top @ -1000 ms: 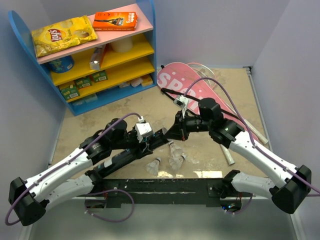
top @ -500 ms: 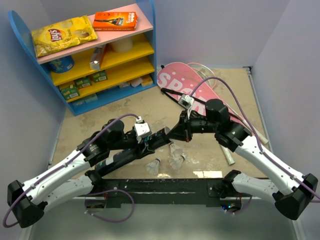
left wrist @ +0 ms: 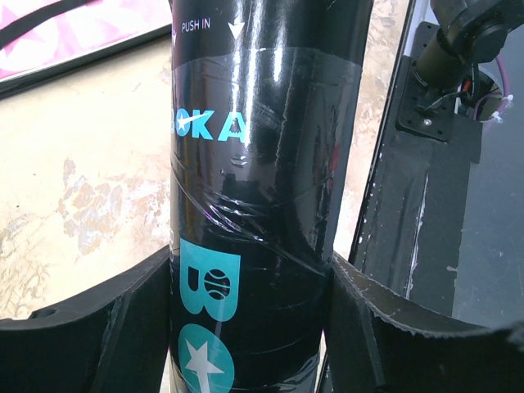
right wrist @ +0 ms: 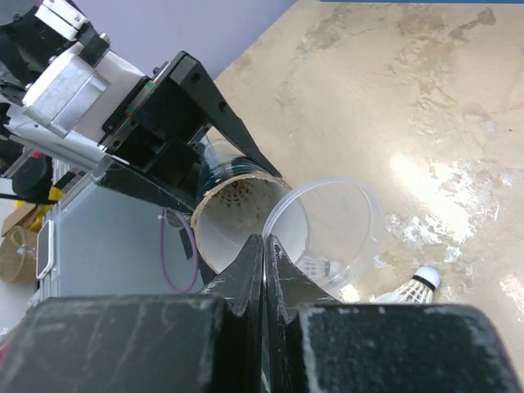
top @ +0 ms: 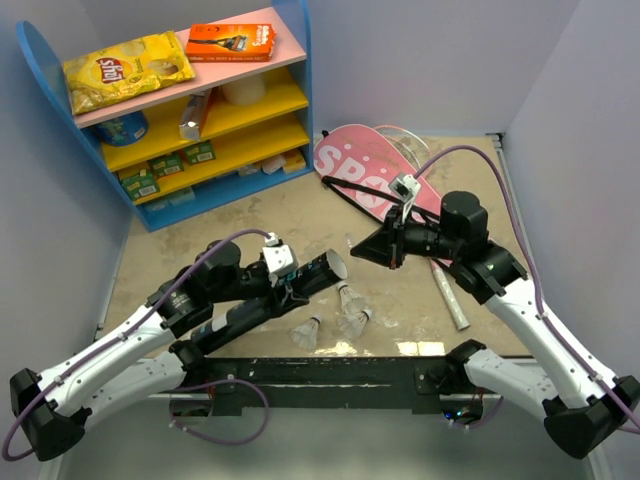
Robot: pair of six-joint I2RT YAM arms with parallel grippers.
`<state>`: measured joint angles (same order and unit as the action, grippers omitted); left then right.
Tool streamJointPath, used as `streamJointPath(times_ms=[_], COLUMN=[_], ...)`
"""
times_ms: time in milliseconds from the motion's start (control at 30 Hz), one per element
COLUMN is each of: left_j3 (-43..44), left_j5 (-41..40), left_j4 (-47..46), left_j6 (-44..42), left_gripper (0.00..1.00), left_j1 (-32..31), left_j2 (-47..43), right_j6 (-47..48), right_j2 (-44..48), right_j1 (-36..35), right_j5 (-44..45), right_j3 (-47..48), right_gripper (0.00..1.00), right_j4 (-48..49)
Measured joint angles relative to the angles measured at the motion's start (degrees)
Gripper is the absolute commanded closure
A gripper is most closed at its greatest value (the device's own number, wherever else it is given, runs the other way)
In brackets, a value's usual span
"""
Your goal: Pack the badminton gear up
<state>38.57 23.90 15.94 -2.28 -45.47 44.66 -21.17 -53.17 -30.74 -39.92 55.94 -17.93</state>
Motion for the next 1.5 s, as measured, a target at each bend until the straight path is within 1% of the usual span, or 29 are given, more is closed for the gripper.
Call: streamJointPath(times_ms=[200, 333, 433, 533, 667, 833, 933, 1067, 1100, 1133, 1167, 1200, 1233, 1333, 1500], left_j3=[0.0, 0.0, -0.02, -0.02, -0.02, -0.02, -0.02, -0.07, -0.09, -0.11, -0.17, -0.26, -0.37, -0.76, -0.87], left_j5=[0.2, 0.2, 0.24, 0.22, 0.2, 0.09, -0.26, -0.55, -0.59, -0.68, -0.72, -0.76, -0.79, -0.94, -1.11], left_j4=[0.11, 0.13, 0.13, 0.15, 0.15, 0.15, 0.15, 0.15, 0.15, 0.11, 0.11, 0.09, 0.07, 0.07, 0.09], left_j6=[0.15, 0.17, 0.17, 0.17, 0.2, 0.24, 0.28, 0.42, 0.48, 0.66, 0.76, 0.81, 0.85, 1.18, 1.2], left_gripper=[0.98, 0.99, 1.0, 1.0, 1.0, 1.0, 1.0, 1.0, 1.0, 1.0, 1.0, 1.0, 1.0, 1.0, 1.0], left_j1=[-0.11, -0.31, -0.37, -0.37, -0.37, -0.44, -0.44, -0.44, -0.44, -0.44, -0.44, -0.44, -0.44, -0.44, -0.44], left_j2=[-0.66, -0.68, -0.68, -0.66, -0.63, -0.63, -0.66, -0.76, -0.81, -0.87, -0.92, -0.94, -0.94, -0.94, -1.11], right_j6=[0.35, 0.59, 0.72, 0.57, -0.87, -2.93, -3.85, -4.81, -5.01, -5.14, -5.42, -5.73, -5.9, -6.16, -6.19], right_j2=[-0.44, -2.43, -5.88, -11.52, -22.56, -37.31, -43.85, -50.14, -51.56, -52.52, -53.09, -53.48, -53.62, -53.46, -50.29], right_j1=[0.07, 0.07, 0.04, 0.07, 0.07, 0.0, -0.11, -0.37, -0.44, -0.48, -0.5, -0.61, -0.7, -0.74, -1.11], right_j5=[3.69, 9.29, 16.44, 23.26, 30.93, 35.76, 37.83, 40.83, 41.68, 42.4, 42.91, 43.69, 44.17, 45.59, 46.47], right_j3=[2.36, 4.57, 5.57, 5.7, 5.42, 5.51, 5.73, 8.31, 9.33, 10.1, 10.58, 10.97, 11.06, 11.06, 10.67], right_gripper=[1.0, 1.0, 1.0, 1.0, 1.0, 1.0, 1.0, 1.0, 0.9, 0.77, 0.66, 0.58, 0.46, 0.35, 0.33], right_j4=[-2.36, -3.17, -3.69, -3.56, -1.46, 2.45, 3.28, 3.45, 3.65, 4.0, 4.26, 4.57, 4.9, 5.57, 5.27])
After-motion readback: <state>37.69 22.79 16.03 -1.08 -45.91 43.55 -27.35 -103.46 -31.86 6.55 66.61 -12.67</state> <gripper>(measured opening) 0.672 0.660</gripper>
